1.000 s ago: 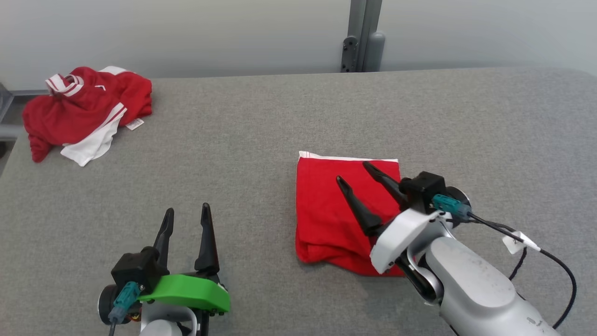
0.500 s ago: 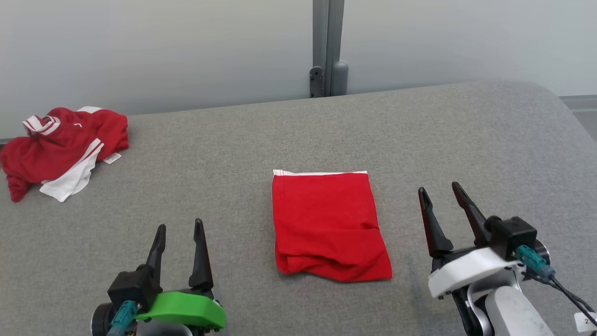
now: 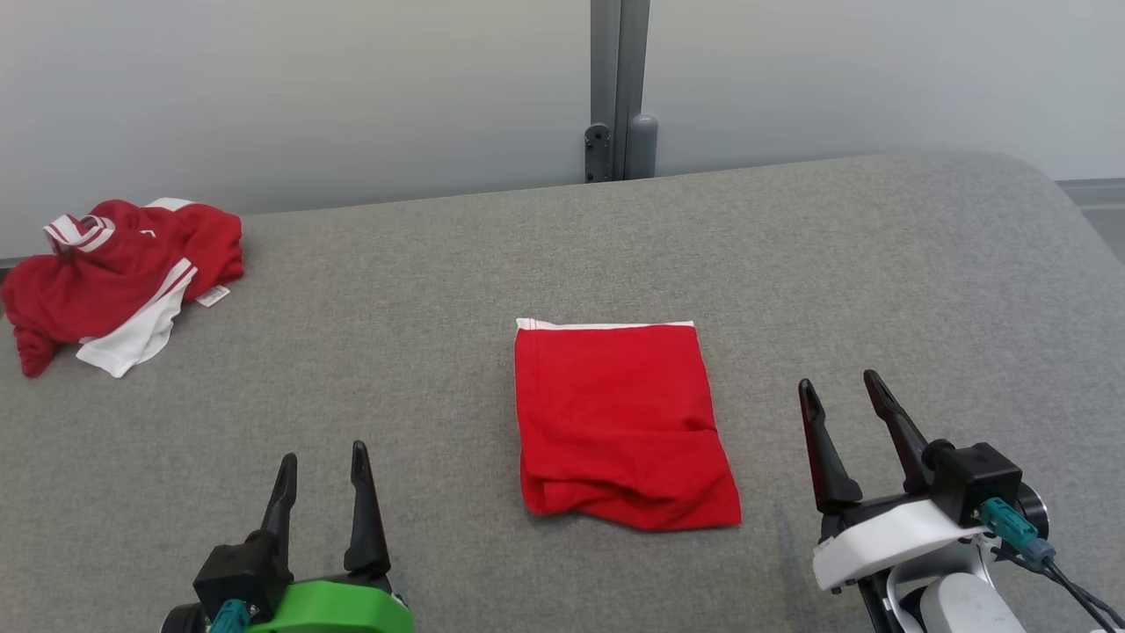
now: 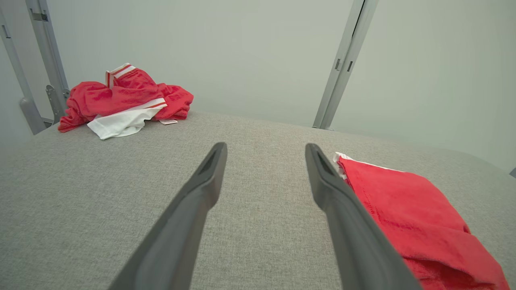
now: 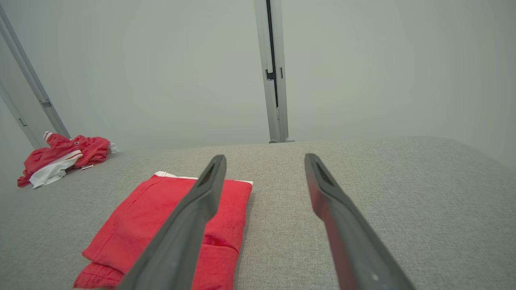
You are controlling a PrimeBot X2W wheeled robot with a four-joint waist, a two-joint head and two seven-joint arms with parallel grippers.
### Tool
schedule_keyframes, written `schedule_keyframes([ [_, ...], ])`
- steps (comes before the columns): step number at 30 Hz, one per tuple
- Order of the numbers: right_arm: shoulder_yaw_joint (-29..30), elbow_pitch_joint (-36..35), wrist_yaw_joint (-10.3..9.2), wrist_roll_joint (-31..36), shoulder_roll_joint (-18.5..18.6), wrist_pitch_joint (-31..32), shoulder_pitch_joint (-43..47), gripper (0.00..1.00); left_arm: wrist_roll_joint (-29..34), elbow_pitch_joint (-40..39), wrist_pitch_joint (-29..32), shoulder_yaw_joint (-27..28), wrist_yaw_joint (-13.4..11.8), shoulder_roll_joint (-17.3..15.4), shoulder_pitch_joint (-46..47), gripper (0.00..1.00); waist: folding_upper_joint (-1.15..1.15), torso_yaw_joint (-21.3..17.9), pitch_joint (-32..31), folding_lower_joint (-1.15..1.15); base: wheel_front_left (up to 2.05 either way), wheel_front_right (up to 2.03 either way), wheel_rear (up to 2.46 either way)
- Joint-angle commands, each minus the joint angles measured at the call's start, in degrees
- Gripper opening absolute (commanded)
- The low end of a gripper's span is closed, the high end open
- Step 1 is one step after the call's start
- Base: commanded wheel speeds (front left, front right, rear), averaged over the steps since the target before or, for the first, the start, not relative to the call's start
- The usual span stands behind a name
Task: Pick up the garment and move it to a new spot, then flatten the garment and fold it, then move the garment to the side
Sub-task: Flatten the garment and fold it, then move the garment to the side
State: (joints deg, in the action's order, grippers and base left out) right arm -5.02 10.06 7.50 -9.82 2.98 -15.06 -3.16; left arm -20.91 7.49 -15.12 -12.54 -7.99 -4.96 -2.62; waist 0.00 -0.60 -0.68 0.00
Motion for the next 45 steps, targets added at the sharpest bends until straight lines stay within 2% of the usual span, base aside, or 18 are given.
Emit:
schedule_keyframes([
  [1,0.17,-0.15,-0.02,0.48,-0.03,-0.17,0.45,1.00,0.55,0.15,-0.03,0.37,0.35,0.14,-0.67,1.00,0.00,0.16,0.01,0.00,0.00,0.00,0.00],
  [15,0.39,1.89,-0.02,0.24,-0.08,-0.17,-0.77,1.00,1.56,0.71,-0.03,1.38,1.59,1.24,-0.35,1.00,0.00,1.22,0.51,0.00,0.00,0.00,0.00],
  [19,-0.22,4.63,-0.02,-1.75,1.68,2.90,-3.33,1.00,1.85,0.86,-0.03,1.09,1.77,1.46,0.20,1.00,0.00,2.03,1.48,0.00,0.00,0.00,0.00],
  [23,-1.91,7.44,-0.02,-5.57,4.89,8.84,-7.07,1.00,1.79,1.01,-0.03,0.95,1.93,1.64,1.16,1.00,0.00,3.05,3.28,0.00,0.00,0.00,0.00],
  [32,-8.73,13.82,-0.02,-18.63,10.27,22.53,-15.60,1.00,1.02,1.18,-0.03,0.34,2.43,1.96,4.22,1.00,0.00,6.76,8.55,0.00,0.00,0.00,0.00],
  [36,-11.10,17.37,-0.02,-22.43,11.05,24.53,-18.55,1.00,0.95,1.29,-0.03,0.17,2.47,2.01,5.36,1.00,0.00,8.56,10.59,0.00,0.00,0.00,0.00],
  [44,-15.36,24.12,-0.02,-26.91,11.07,22.88,-22.37,1.00,0.41,1.17,-0.03,-0.13,1.99,2.05,6.51,1.00,0.00,10.78,12.52,0.00,0.00,0.00,0.00],
  [45,-15.85,24.48,-0.02,-27.29,11.12,22.58,-22.62,0.58,0.40,1.11,-0.03,-0.10,1.95,2.06,6.56,1.00,0.00,10.81,12.60,0.00,0.00,0.00,0.00],
])
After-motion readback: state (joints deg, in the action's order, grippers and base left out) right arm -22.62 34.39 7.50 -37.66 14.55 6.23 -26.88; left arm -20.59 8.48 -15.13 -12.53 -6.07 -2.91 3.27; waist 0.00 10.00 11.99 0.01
